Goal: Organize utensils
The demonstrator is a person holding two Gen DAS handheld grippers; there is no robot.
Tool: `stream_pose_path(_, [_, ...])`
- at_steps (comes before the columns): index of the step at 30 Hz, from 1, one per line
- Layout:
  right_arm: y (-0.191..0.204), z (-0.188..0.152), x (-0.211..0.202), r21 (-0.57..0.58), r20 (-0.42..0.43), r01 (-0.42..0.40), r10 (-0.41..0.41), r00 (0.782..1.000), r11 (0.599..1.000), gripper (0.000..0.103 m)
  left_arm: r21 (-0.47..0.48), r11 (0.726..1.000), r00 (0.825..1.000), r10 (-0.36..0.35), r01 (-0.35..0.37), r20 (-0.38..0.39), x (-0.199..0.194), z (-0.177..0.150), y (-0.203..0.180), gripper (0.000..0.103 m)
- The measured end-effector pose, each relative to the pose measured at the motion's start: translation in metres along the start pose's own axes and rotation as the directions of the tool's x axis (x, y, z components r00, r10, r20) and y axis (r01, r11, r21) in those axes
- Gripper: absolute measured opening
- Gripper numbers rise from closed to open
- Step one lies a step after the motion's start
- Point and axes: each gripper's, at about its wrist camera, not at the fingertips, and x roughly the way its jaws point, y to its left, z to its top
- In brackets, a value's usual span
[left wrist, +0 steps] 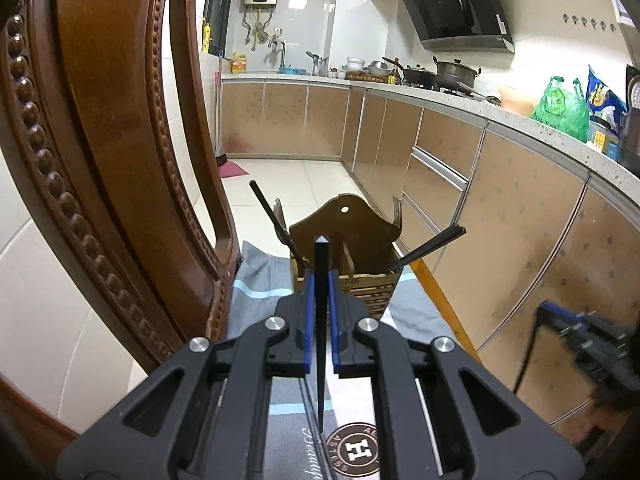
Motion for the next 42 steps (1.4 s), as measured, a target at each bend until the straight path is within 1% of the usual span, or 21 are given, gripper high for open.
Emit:
stream_pose_path(4, [0.016, 0.028, -0.021, -0.011, 0.075, 0.000, 0.001, 0.997, 1.000, 0.007, -0.020, 1.000, 1.000, 0.002, -0.002, -0.004, 0.000, -0.002, 0.011, 0.006])
stream_pose_path(9, [0.048, 0.093, -0.027, -0.043, 0.189, 0.000, 0.008, 0.982, 0.999, 0.007, -0.065, 0.998, 1.000, 0.000, 0.000, -0.003, -0.003, -0.001, 0.028, 0.006])
stream_pose_path(11, [0.059, 0.120, -0.019, -0.044, 0.229, 0.003, 0.008, 0.973, 0.999, 0.007, -0.076, 0.997, 1.000, -0.003, 0.003, -0.004, -0.001, -0.002, 0.034, 0.006])
stream_pose_path(14, [0.071, 0.153, -0.003, -0.051, 0.283, 0.040, -0.024, 0.959, 0.998, 0.007, -0.083, 0.997, 1.000, -0.005, 0.005, -0.010, 0.001, -0.002, 0.038, 0.006])
stream_pose_path(17, [0.077, 0.168, 0.019, -0.048, 0.298, 0.072, -0.055, 0.953, 0.996, 0.007, -0.085, 0.996, 1.000, -0.008, 0.007, -0.010, 0.003, -0.002, 0.040, 0.006])
stream_pose_path(20, [0.077, 0.174, 0.047, -0.035, 0.299, 0.090, -0.076, 0.951, 0.995, 0.007, -0.088, 0.996, 1.000, -0.012, 0.011, -0.006, 0.004, -0.001, 0.041, 0.006])
stream_pose_path(22, [0.071, 0.169, 0.069, -0.021, 0.298, 0.091, -0.081, 0.951, 0.996, 0.007, -0.088, 0.996, 1.000, -0.009, 0.008, -0.007, 0.005, -0.001, 0.039, 0.006])
stream_pose_path(24, [0.067, 0.159, 0.087, -0.015, 0.275, 0.105, -0.097, 0.957, 0.994, 0.007, -0.095, 0.995, 1.000, -0.012, 0.012, -0.008, 0.006, -0.001, 0.040, 0.006])
stream_pose_path(27, [0.054, 0.140, 0.104, 0.028, 0.224, 0.074, -0.078, 0.971, 0.997, 0.008, -0.106, 0.994, 1.000, -0.018, 0.017, -0.007, 0.008, 0.000, 0.041, 0.006])
stream_pose_path(28, [0.049, 0.133, 0.106, 0.039, 0.207, 0.064, -0.071, 0.976, 0.997, 0.013, -0.111, 0.994, 1.000, -0.023, 0.022, -0.006, 0.009, 0.000, 0.041, 0.006])
stream_pose_path(30, [0.038, 0.113, 0.097, 0.054, 0.196, 0.033, -0.043, 0.980, 0.998, 0.031, -0.126, 0.992, 1.000, -0.027, 0.027, 0.002, 0.008, -0.001, 0.042, 0.006])
stream_pose_path(31, [0.035, 0.105, 0.090, 0.066, 0.200, 0.029, -0.042, 0.979, 0.997, 0.054, -0.134, 0.990, 0.999, -0.031, 0.032, 0.010, 0.007, 0.000, 0.042, 0.006])
stream_pose_path(33, [0.020, 0.078, 0.059, 0.117, 0.248, 0.002, -0.032, 0.968, 0.993, 0.078, -0.155, 0.987, 0.999, -0.033, 0.038, 0.040, 0.002, 0.002, 0.043, 0.006])
stream_pose_path(34, [0.012, 0.064, 0.045, 0.135, 0.271, -0.011, -0.026, 0.962, 0.991, 0.080, -0.158, 0.987, 0.998, -0.032, 0.040, 0.053, -0.001, 0.004, 0.042, 0.006])
stream_pose_path(36, [-0.006, 0.027, 0.017, 0.168, 0.286, -0.029, -0.020, 0.958, 0.985, 0.080, -0.167, 0.985, 0.996, -0.029, 0.043, 0.087, -0.008, 0.011, 0.041, 0.006])
stream_pose_path(37, [-0.020, 0.002, 0.006, 0.207, 0.293, -0.024, -0.039, 0.955, 0.978, 0.082, -0.174, 0.984, 0.994, -0.027, 0.045, 0.102, -0.011, 0.017, 0.040, 0.006])
stream_pose_path(38, [-0.031, -0.014, 0.004, 0.260, 0.265, 0.006, -0.077, 0.961, 0.966, 0.083, -0.182, 0.982, 0.993, -0.032, 0.053, 0.113, -0.014, 0.024, 0.039, 0.006])
stream_pose_path(39, [-0.039, -0.020, 0.008, 0.302, 0.219, 0.003, -0.073, 0.973, 0.953, 0.083, -0.195, 0.979, 0.990, -0.041, 0.067, 0.134, -0.017, 0.034, 0.038, 0.006])
stream_pose_path(40, [-0.050, -0.023, 0.017, 0.362, 0.161, -0.046, -0.014, 0.987, 0.931, 0.083, -0.203, 0.977, 0.987, -0.040, 0.071, 0.153, -0.019, 0.042, 0.038, 0.006])
stream_pose_path(41, [-0.055, -0.023, 0.019, 0.378, 0.160, -0.070, 0.010, 0.987, 0.923, 0.083, -0.210, 0.975, 0.984, -0.031, 0.068, 0.176, -0.021, 0.056, 0.036, 0.006])
stream_pose_path(42, [-0.056, -0.022, 0.019, 0.370, 0.172, -0.066, 0.001, 0.985, 0.927, 0.083, -0.219, 0.973, 0.981, -0.024, 0.067, 0.193, -0.021, 0.064, 0.036, 0.006])
